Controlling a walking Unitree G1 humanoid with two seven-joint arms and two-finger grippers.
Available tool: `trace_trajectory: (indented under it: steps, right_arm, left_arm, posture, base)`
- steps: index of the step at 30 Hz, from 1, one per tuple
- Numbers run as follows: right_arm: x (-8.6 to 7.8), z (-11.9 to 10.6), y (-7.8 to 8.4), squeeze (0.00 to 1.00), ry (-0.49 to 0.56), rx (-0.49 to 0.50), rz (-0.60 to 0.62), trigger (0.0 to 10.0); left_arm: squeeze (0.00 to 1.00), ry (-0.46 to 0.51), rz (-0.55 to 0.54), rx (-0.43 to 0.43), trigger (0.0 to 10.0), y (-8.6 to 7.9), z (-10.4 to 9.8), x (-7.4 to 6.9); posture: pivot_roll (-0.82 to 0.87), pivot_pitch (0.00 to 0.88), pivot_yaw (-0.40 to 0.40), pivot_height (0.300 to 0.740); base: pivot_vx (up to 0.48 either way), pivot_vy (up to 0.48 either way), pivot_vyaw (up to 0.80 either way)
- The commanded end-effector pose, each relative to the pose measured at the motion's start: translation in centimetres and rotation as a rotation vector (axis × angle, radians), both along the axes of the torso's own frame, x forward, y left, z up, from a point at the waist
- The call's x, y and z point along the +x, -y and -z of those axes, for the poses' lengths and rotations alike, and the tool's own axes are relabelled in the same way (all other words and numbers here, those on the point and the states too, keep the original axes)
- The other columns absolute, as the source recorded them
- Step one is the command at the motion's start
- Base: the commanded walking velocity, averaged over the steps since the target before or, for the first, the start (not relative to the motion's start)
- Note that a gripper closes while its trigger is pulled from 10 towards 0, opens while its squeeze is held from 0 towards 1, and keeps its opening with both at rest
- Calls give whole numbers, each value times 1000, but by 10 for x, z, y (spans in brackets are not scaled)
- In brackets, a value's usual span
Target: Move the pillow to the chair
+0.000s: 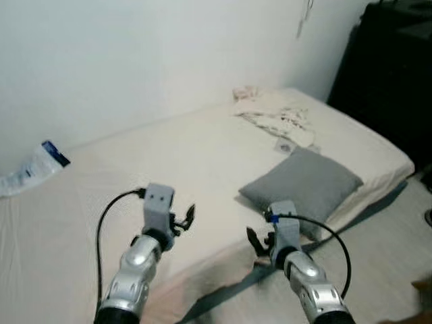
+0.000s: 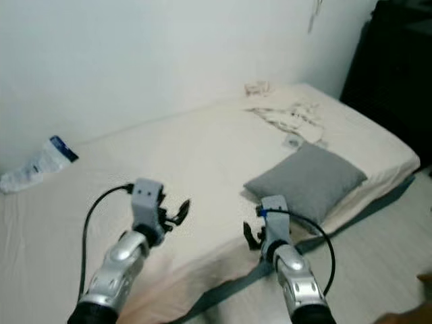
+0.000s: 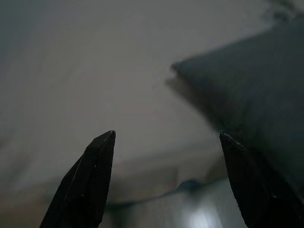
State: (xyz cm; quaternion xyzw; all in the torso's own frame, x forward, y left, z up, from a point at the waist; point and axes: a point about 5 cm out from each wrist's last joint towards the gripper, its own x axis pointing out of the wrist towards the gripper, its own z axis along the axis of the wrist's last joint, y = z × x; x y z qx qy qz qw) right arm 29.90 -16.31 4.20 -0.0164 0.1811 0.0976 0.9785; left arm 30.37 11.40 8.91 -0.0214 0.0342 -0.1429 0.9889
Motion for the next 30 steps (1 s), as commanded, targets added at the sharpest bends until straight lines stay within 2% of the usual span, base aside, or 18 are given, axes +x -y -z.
trace_trajectory:
  steps: [1,6,14,15,17,21,30]
  right_arm:
    - [-4,6,-7,0,-35,-1,-25,10000]
    - [-4,7,-15,0,-30,-54,-103,10000]
    - [-11,12,-28,0,-68,-28,-228,10000]
    - [-16,15,-34,0,-108,27,-268,10000]
    - [-18,17,-35,0,-132,63,-268,10000]
    - [-18,15,-36,0,-108,22,-282,10000]
    - [-19,17,-35,0,-112,18,-296,10000]
  left_arm:
    - [0,-27,-25,16,10000,-9,6,-2]
    - [0,-26,-27,16,10000,-10,6,-3]
    - [0,-33,-34,18,10000,-11,7,-3]
    - [0,-46,-52,33,10000,-13,9,-3]
    - [0,-55,-71,48,10000,-16,11,-3]
    - [0,-46,-82,46,10000,-19,10,-2]
    - [0,-47,-90,44,10000,-21,10,-3]
  posture:
    - [18,89,36,717]
    - [18,87,35,717]
    - [20,85,36,717]
    - [19,82,38,717]
    - [19,80,37,717]
    - [19,74,39,717]
    - [19,69,41,717]
  base:
    - [356,0,0]
    - [355,0,358]
    - [348,0,800]
    - [0,0,0]
    - [0,0,0]
    - [0,0,0]
    - [0,0,0]
